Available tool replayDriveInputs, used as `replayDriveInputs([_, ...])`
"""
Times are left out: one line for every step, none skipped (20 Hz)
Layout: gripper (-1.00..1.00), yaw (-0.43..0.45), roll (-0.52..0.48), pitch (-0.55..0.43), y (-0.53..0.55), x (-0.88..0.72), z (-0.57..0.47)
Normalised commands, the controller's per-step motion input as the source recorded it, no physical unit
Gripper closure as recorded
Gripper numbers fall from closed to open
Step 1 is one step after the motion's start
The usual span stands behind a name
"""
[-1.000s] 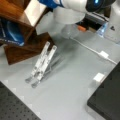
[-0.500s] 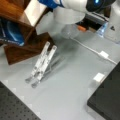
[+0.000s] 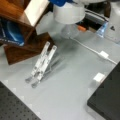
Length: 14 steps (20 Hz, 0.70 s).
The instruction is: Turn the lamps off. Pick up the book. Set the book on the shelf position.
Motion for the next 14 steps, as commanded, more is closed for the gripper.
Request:
replayDriveInputs([-1.0, -0.391, 0.546, -0.074, 0.45, 0.45, 0.19])
replayDriveInputs([-1.0, -0.397, 0.516, -0.039, 0.44, 0.49, 0.19])
replayDriveInputs([-1.0, -0.401, 0.491, -0.002, 0.43, 0.54, 0.2])
replayDriveInputs([-1.0, -0.421, 0.514, 0.033, 0.43, 0.6, 0.21])
replayDriveInputs([-1.0, -0.43, 0.52, 0.067, 0.44, 0.65, 0.24])
replayDriveInputs([-1.0, -0.421, 0.481, 0.099, 0.42, 0.67, 0.25])
replayDriveInputs([-1.0, -0.44, 0.517, 0.129, 0.41, 0.69, 0.27])
replayDriveInputs([-1.0, -0.457, 0.557, 0.15, 0.41, 0.71, 0.29])
replayDriveInputs([-1.0, -0.45, 0.53, 0.175, 0.39, 0.71, 0.29])
replayDriveInputs([-1.0, -0.472, 0.639, 0.148, 0.39, 0.71, 0.28])
replayDriveInputs([-1.0, -0.474, 0.702, 0.119, 0.4, 0.72, 0.25])
replayDriveInputs([-1.0, -0.459, 0.675, 0.126, 0.38, 0.7, 0.21])
replayDriveInputs([-1.0, -0.447, 0.691, 0.087, 0.38, 0.69, 0.18])
replayDriveInputs([-1.0, -0.442, 0.738, 0.006, 0.39, 0.68, 0.14])
